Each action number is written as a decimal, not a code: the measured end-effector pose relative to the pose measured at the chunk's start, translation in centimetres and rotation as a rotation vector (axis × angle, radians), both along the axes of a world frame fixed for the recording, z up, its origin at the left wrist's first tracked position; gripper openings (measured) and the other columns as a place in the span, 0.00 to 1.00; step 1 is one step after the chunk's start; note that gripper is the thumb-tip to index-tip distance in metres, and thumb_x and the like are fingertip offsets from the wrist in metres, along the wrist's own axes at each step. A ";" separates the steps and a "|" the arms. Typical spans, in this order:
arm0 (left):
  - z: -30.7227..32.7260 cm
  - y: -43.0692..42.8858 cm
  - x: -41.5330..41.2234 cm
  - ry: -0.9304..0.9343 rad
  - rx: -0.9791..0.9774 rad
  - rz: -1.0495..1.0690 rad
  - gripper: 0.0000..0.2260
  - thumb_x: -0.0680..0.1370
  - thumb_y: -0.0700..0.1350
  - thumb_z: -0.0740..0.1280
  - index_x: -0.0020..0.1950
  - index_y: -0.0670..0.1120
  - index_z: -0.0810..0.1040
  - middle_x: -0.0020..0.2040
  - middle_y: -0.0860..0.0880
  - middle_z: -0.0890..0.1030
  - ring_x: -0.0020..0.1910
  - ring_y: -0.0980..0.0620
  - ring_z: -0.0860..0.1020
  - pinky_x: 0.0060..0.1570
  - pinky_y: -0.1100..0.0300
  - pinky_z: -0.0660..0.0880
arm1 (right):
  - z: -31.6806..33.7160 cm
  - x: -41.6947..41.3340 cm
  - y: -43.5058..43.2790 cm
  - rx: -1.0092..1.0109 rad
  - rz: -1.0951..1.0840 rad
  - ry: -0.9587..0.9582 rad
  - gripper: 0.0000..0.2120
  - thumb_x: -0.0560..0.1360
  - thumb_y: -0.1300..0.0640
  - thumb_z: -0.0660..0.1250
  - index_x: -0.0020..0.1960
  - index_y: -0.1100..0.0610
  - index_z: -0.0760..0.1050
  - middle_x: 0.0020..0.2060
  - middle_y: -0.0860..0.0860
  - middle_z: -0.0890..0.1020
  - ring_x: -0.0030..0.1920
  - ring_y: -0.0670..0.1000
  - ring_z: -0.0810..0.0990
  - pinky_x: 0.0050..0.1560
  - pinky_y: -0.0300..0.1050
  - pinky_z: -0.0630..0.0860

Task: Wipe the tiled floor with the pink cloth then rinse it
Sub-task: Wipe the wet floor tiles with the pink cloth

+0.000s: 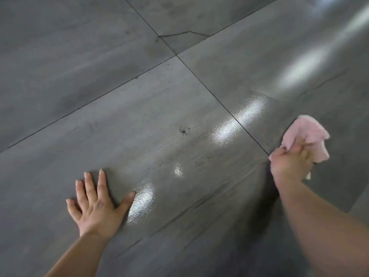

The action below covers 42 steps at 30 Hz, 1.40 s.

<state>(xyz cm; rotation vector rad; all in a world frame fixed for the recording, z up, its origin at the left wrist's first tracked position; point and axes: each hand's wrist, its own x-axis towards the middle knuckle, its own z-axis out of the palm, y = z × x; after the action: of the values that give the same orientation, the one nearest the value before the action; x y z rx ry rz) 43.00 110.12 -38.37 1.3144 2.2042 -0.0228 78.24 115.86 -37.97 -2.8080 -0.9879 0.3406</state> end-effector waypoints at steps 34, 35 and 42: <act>4.3 -7.9 -5.1 -0.030 -0.160 -0.515 0.55 0.53 0.77 0.48 0.74 0.51 0.42 0.77 0.51 0.41 0.76 0.52 0.42 0.74 0.55 0.45 | -1.7 -15.8 -17.7 0.082 1.290 -0.039 0.28 0.65 0.51 0.54 0.65 0.53 0.64 0.66 0.55 0.66 0.66 0.58 0.64 0.64 0.55 0.64; 4.6 -8.1 -5.9 -0.019 -0.163 -0.523 0.60 0.47 0.80 0.43 0.74 0.51 0.41 0.77 0.51 0.41 0.76 0.51 0.42 0.74 0.55 0.45 | -1.9 -14.5 -17.4 0.098 1.402 -0.053 0.28 0.66 0.51 0.55 0.65 0.53 0.64 0.66 0.54 0.67 0.66 0.57 0.64 0.64 0.54 0.62; 5.1 -14.6 -12.8 0.031 -0.079 -0.237 0.65 0.42 0.83 0.34 0.74 0.50 0.47 0.77 0.48 0.48 0.76 0.48 0.48 0.74 0.53 0.48 | -0.8 -5.4 -16.2 0.058 0.736 -0.055 0.32 0.64 0.52 0.51 0.61 0.71 0.70 0.54 0.75 0.75 0.57 0.74 0.72 0.54 0.72 0.70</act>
<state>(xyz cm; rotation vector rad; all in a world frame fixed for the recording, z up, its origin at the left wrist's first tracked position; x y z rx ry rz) 30.16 95.55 -33.27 1.5317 2.0382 -0.2191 72.80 99.64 -38.78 -2.3046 -1.9791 0.2982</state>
